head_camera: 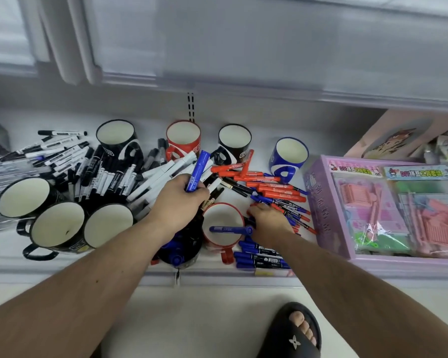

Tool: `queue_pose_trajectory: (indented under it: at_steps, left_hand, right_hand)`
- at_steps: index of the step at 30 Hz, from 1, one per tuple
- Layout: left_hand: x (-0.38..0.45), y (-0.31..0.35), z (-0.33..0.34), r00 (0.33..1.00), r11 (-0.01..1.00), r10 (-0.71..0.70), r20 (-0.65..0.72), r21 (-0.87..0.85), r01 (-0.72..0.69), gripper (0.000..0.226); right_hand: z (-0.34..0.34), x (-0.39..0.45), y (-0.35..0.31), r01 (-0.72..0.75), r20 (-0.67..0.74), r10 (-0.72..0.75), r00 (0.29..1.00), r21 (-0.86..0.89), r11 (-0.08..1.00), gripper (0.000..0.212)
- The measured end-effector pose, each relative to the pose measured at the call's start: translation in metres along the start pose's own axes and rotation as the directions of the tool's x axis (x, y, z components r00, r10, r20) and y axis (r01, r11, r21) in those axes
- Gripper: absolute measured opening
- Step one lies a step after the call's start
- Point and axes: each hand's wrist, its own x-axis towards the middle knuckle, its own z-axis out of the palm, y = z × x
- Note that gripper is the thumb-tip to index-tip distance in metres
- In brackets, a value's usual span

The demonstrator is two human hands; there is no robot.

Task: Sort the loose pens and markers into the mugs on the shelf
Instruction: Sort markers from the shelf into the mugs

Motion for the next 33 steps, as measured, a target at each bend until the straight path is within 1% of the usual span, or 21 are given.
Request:
queue_pose_trajectory:
  at_steps: [3,7,11,13,16,17,19,22,23,24,25,27,28,30,32,33]
  left_hand:
    - [-0.002,0.000,-0.001,1.000,1.000,-0.001,-0.003,-0.004,0.001,0.012]
    - [-0.003,0.002,-0.005,1.000,1.000,-0.006,-0.015,-0.017,0.006,0.010]
    - [-0.002,0.003,-0.012,0.999,1.000,-0.003,-0.034,-0.027,0.002,0.011]
    - [-0.001,0.001,-0.016,0.999,1.000,0.000,-0.036,-0.025,-0.001,0.013]
    - [0.001,-0.003,-0.019,0.999,1.000,0.001,-0.054,-0.022,-0.002,0.014]
    - [0.001,-0.004,-0.020,0.999,1.000,0.001,-0.054,-0.025,-0.003,0.013]
    - [0.003,-0.004,-0.021,0.999,0.999,0.003,-0.051,-0.032,-0.005,0.012]
    - [0.006,-0.005,-0.023,0.998,0.998,-0.012,-0.065,-0.058,0.008,0.011]
    - [0.007,-0.006,-0.023,0.997,0.997,-0.021,-0.072,-0.076,0.016,0.011]
    - [0.007,-0.005,-0.022,0.997,0.994,-0.031,-0.072,-0.104,0.024,0.011]
    - [0.006,-0.003,-0.020,0.998,0.989,-0.039,-0.059,-0.144,0.030,0.011]
    - [0.003,0.003,-0.016,0.999,0.971,-0.040,-0.010,-0.237,0.036,0.011]
    - [0.000,0.007,-0.014,0.999,0.962,-0.032,0.016,-0.272,0.036,0.010]
    - [-0.009,0.014,-0.007,0.997,0.939,-0.013,0.079,-0.343,0.039,0.009]
    - [-0.020,0.019,0.000,0.987,0.903,0.005,0.162,-0.425,0.065,0.007]
    - [-0.026,0.021,0.003,0.979,0.889,0.022,0.203,-0.451,0.073,0.007]
  right_hand:
    - [0.001,0.004,-0.010,0.001,0.075,0.002,0.997,-0.040,0.999,0.056]
    - [-0.001,0.016,-0.023,0.001,0.142,0.026,0.990,-0.189,0.982,0.051]
    - [-0.006,0.031,-0.028,-0.019,0.212,0.085,0.974,-0.294,0.956,0.062]
    - [-0.005,0.037,-0.028,-0.062,0.213,0.137,0.967,-0.326,0.943,0.062]
    - [0.000,0.043,-0.024,-0.131,0.168,0.197,0.966,-0.339,0.932,0.056]
    - [0.000,0.044,-0.022,-0.153,0.143,0.203,0.969,-0.302,0.941,0.050]
    - [-0.004,0.045,-0.015,-0.213,0.087,0.229,0.970,-0.161,0.964,0.035]
    - [-0.029,0.037,-0.006,-0.246,-0.020,0.250,0.968,0.104,0.964,0.015]
    - [-0.039,0.031,-0.004,-0.232,-0.052,0.250,0.967,0.227,0.946,0.006]
    - [-0.051,0.022,-0.005,-0.205,-0.062,0.247,0.967,0.382,0.901,0.003]
    - [-0.065,0.010,-0.009,-0.176,-0.048,0.241,0.969,0.548,0.818,0.008]
    - [-0.089,-0.015,-0.018,-0.117,0.029,0.161,0.987,0.813,0.571,0.008]
    - [-0.099,-0.027,-0.023,-0.092,0.059,0.085,0.995,0.885,0.457,0.006]
    - [-0.111,-0.048,-0.033,-0.087,0.112,-0.074,0.991,0.955,0.282,0.011]
    - [-0.116,-0.066,-0.047,-0.139,0.173,-0.189,0.967,0.974,0.177,0.012]
    - [-0.117,-0.074,-0.055,-0.159,0.191,-0.230,0.954,0.975,0.153,0.010]
